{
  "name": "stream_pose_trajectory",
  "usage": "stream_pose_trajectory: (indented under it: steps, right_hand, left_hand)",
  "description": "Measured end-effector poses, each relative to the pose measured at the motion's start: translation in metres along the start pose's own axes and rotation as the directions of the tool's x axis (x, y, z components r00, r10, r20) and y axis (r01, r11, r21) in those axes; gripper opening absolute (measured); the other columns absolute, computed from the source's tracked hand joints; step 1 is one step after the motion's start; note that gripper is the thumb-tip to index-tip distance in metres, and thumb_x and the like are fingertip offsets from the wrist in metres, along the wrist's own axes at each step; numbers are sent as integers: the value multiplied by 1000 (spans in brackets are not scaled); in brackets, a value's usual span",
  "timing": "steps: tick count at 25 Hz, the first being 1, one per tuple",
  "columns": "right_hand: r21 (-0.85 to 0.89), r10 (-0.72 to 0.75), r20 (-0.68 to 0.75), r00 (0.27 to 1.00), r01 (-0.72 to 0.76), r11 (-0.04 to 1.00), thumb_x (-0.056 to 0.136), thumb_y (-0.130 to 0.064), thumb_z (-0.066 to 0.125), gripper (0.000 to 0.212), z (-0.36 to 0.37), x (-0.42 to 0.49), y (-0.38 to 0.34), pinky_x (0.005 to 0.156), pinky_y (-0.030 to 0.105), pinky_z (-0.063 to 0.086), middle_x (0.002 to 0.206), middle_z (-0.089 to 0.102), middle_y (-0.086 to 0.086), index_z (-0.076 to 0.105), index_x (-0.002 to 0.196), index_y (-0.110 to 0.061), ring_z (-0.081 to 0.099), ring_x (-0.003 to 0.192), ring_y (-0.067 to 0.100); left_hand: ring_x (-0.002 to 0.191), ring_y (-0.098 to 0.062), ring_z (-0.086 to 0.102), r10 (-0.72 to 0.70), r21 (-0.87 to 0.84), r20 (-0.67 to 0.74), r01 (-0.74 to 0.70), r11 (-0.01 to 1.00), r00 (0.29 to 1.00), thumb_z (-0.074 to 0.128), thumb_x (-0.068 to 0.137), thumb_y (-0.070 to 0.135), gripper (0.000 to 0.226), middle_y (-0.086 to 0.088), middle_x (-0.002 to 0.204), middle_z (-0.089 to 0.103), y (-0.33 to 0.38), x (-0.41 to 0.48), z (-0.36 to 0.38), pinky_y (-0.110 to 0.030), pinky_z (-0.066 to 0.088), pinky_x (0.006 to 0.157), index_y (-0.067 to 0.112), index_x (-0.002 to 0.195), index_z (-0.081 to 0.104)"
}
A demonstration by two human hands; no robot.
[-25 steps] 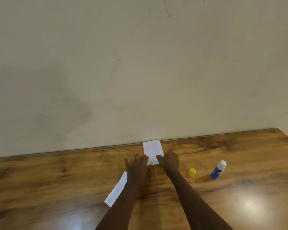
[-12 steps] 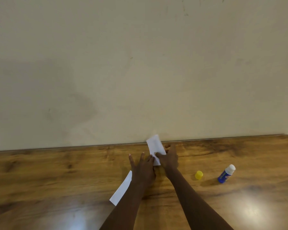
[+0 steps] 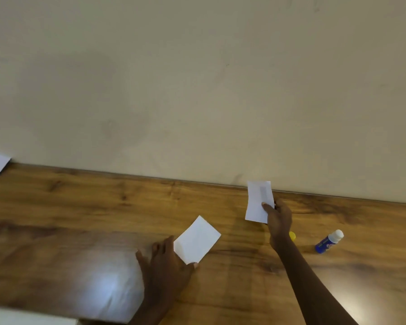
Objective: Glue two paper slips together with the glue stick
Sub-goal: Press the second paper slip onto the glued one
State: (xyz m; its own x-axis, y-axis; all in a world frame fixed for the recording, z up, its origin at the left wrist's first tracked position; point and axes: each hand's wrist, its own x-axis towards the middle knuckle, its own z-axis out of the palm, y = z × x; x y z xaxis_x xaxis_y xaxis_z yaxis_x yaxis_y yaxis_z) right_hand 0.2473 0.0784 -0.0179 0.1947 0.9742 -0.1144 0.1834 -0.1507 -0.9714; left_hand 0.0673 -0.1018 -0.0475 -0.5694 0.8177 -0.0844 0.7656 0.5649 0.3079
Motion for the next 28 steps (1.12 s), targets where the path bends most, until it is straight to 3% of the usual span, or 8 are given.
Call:
stream_pose_trajectory:
  steps: [6, 11, 13, 16, 19, 21, 23, 28]
  right_hand:
    - [96, 27, 79, 997, -34, 995, 82, -3, 55, 15, 3, -18, -16, 71, 40, 41, 94, 56, 9, 60, 96, 1, 49, 85, 27]
    - [2, -25, 241, 970, 26, 1000, 83, -4, 55, 21, 1, -24, -23, 73, 38, 48, 99, 55, 7, 56, 103, -6, 53, 88, 24]
    - [-65, -65, 284, 957, 87, 994, 82, -5, 57, 26, 1, -26, -23, 66, 32, 48, 101, 55, 6, 54, 108, -7, 54, 88, 23]
    - [-115, -88, 403, 911, 145, 983, 85, -10, 55, 16, 0, -26, -24, 66, 32, 47, 104, 57, 8, 55, 98, -18, 56, 87, 23]
    - [-224, -30, 638, 769, 222, 949, 85, -15, 56, 15, -1, -27, -28, 61, 21, 48, 101, 61, 4, 57, 97, -24, 60, 80, 13]
    - [-314, 27, 738, 675, 307, 898, 83, -18, 60, 15, 4, -28, -30, 60, 17, 46, 102, 59, -2, 56, 96, -25, 59, 79, 9]
    - [-341, 27, 764, 645, 368, 865, 83, -17, 61, 14, 11, -29, -29, 63, 16, 45, 105, 55, -3, 57, 96, -21, 58, 80, 8]
    - [-311, -13, 685, 728, 308, 899, 82, -13, 61, 17, 10, -31, -25, 65, 18, 45, 109, 55, 0, 59, 99, -17, 57, 83, 11]
  left_hand:
    - [140, -16, 17, 123, -204, 129, -95, 974, 984, 55, 79, 24, 62, 2, 143, 37, 14, 8, 9, -70, -12, 102, 28, 133, 25]
    - [143, -21, 6, 295, -277, 270, -220, 936, 917, 50, 82, 3, 75, 3, 155, 12, 28, 57, 1, -63, -9, 108, 30, 141, 11]
    - [140, -22, 22, 331, -471, 182, -213, 856, 926, 53, 80, -3, 73, -1, 153, 22, 28, 66, -1, -49, 16, 114, 25, 139, 21]
    - [115, -22, 54, 163, -624, -83, -179, 761, 983, 55, 80, -3, 51, -11, 131, 55, 15, 55, -4, -24, 45, 89, 14, 127, 45]
    - [98, -25, 59, -20, -564, -215, -108, 819, 976, 65, 77, 15, 31, -9, 105, 67, -1, 27, 1, -33, 47, 87, 12, 107, 58]
    - [109, -25, 53, 6, -443, -154, -74, 893, 988, 70, 70, 36, 41, -3, 107, 64, -4, 9, 10, -49, 29, 107, 16, 104, 57]
    - [127, -20, 40, 54, -327, -71, -74, 942, 996, 65, 69, 49, 54, 2, 118, 58, 2, -2, 17, -53, 1, 113, 22, 113, 49]
    - [139, -12, 21, 133, -249, -10, -131, 959, 991, 52, 81, 27, 51, 3, 140, 44, 22, 0, 30, -63, -16, 106, 29, 127, 32]
